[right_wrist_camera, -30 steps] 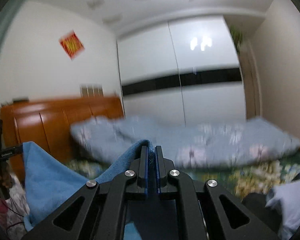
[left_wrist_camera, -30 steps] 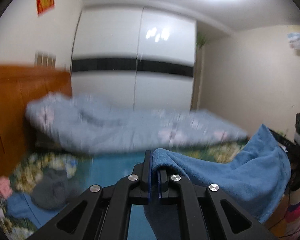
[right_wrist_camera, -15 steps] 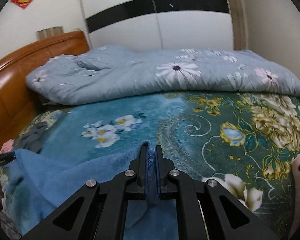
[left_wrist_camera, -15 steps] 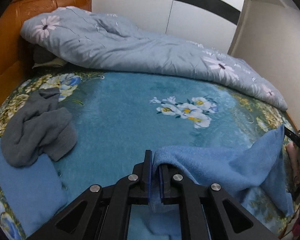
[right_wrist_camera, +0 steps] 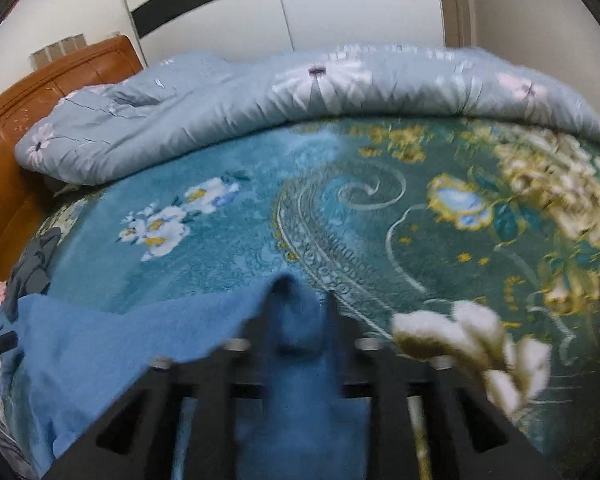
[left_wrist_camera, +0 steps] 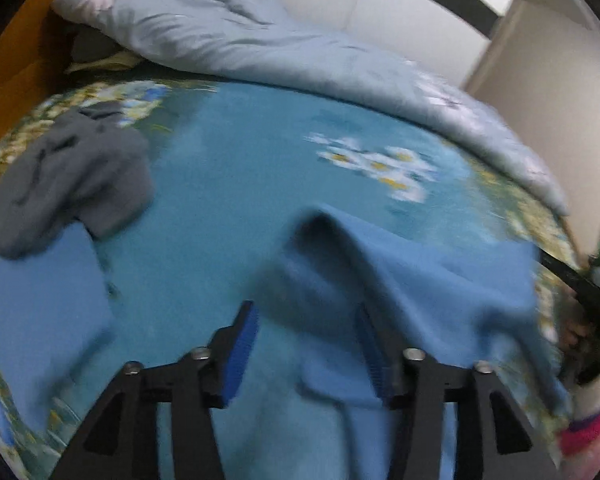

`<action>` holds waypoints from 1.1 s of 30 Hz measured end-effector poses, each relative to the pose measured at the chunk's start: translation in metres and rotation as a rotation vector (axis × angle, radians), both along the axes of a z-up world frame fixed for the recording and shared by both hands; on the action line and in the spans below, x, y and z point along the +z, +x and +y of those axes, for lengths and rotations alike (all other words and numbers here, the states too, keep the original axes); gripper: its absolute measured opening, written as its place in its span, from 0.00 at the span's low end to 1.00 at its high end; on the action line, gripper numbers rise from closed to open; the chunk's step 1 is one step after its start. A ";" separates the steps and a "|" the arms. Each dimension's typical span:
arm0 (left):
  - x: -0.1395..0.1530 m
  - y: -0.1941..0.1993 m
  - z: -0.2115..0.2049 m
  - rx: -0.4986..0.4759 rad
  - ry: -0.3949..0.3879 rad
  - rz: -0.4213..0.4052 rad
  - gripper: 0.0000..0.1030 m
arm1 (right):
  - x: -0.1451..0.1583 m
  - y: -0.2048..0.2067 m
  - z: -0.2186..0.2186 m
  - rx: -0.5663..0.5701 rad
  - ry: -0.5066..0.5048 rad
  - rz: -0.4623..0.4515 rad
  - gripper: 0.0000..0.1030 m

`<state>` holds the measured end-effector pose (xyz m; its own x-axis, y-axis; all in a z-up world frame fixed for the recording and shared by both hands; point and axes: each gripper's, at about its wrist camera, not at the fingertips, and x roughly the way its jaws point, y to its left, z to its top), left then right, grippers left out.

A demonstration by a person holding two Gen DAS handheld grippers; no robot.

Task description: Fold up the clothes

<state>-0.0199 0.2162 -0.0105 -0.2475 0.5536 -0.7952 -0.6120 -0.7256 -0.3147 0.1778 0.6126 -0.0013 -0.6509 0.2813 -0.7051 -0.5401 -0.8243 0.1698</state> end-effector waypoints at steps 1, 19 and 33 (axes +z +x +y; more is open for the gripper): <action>0.002 0.014 0.001 -0.036 0.027 -0.009 0.60 | 0.006 0.008 -0.006 0.003 0.014 0.019 0.47; -0.001 0.079 0.020 -0.188 0.169 -0.103 0.10 | -0.008 0.084 -0.040 0.015 -0.031 0.065 0.51; 0.023 -0.079 -0.033 0.205 0.147 -0.031 0.11 | -0.038 0.074 -0.034 0.029 -0.072 0.010 0.51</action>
